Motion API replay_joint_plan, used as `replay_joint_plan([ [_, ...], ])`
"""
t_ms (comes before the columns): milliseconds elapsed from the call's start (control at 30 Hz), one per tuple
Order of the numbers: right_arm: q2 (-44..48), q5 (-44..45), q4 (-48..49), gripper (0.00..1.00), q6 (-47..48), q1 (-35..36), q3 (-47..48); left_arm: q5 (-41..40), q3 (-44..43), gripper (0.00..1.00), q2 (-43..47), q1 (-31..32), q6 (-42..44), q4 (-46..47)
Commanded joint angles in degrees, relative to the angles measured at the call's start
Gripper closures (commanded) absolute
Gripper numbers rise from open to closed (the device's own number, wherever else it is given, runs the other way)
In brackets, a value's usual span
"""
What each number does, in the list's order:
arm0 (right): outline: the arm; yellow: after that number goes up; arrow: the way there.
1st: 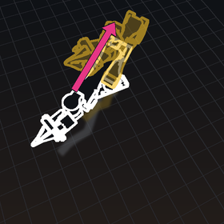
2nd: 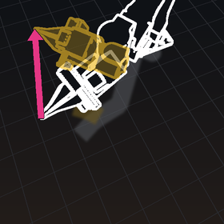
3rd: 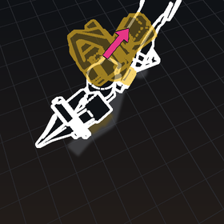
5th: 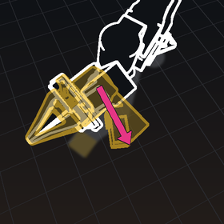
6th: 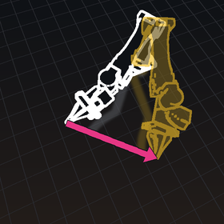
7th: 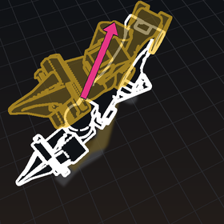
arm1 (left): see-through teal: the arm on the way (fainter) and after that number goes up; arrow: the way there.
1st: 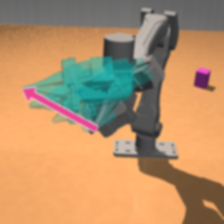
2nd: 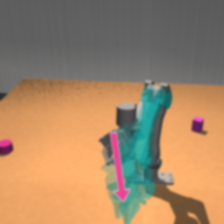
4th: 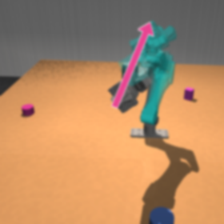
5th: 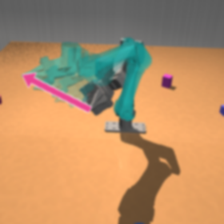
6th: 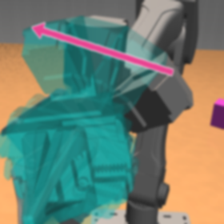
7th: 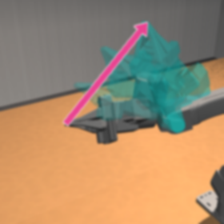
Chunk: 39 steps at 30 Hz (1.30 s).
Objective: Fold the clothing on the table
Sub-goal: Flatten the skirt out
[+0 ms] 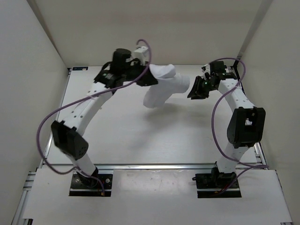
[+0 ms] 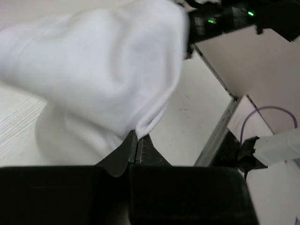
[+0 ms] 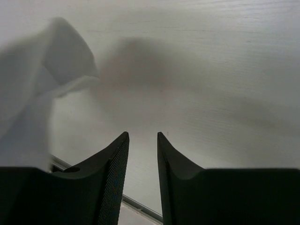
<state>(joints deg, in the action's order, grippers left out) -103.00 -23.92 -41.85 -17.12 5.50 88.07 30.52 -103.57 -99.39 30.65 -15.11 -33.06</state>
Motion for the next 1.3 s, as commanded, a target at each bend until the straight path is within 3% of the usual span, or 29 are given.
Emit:
replay_joint_plan([
  [0,2.98,1.86,0.98,0.64,-0.1,-0.58,-1.41,1.66,16.23,1.0,7.63,-11.11,-6.31,4.39],
  [133,3.59,2.56,0.97,0.63,0.16,0.04,-2.29,-9.39,34.63,0.89,12.9,-18.69,-10.45,8.44],
  [200,3.34,2.66,0.8,0.64,0.51,0.21,-2.38,-14.58,42.88,0.66,13.96,-20.36,-11.16,9.15],
  [300,3.16,1.69,0.71,0.64,0.95,0.83,-2.56,-16.72,47.75,0.47,13.44,-22.3,-12.04,10.03],
  [467,0.26,-0.24,-0.69,0.64,2.97,4.17,-0.8,-18.04,48.11,0.41,13.96,-20.91,-13.1,9.77],
  [667,-6.33,-1.93,-4.12,0.63,6.23,10.31,5.61,-15.77,42.14,0.43,15.45,-13.53,-15.11,7.05],
  [800,-9.14,0.54,-5.44,0.64,6.66,12.87,9.48,-14.88,44.06,0.42,19.32,-7.55,-20.12,11.51],
  [833,-10.02,2.98,-6.48,0.64,6.58,13.13,11.05,-19.06,44.33,0.42,19.67,-3.45,-21.87,11.79],
  [933,-8.89,4.76,-6.58,0.64,5.97,12.44,11.07,-25.14,42.67,0.4,17.41,-0.61,-21.63,8.29],
  [1033,-6.52,5.81,-5.79,0.65,5.09,10.86,8.27,-30.42,38.89,0.3,14.06,2.03,-23.02,6.35],
  [1167,-2.39,6.17,-4.21,0.66,4.73,9.53,4.66,-38.24,32.83,0.3,8.61,5.11,-24.08,2.31],
  [1267,-0.54,7.66,-3.95,0.65,5.17,9.18,1.84,-38.61,30.8,0.31,5.8,4.68,-26.53,-1.47],
])
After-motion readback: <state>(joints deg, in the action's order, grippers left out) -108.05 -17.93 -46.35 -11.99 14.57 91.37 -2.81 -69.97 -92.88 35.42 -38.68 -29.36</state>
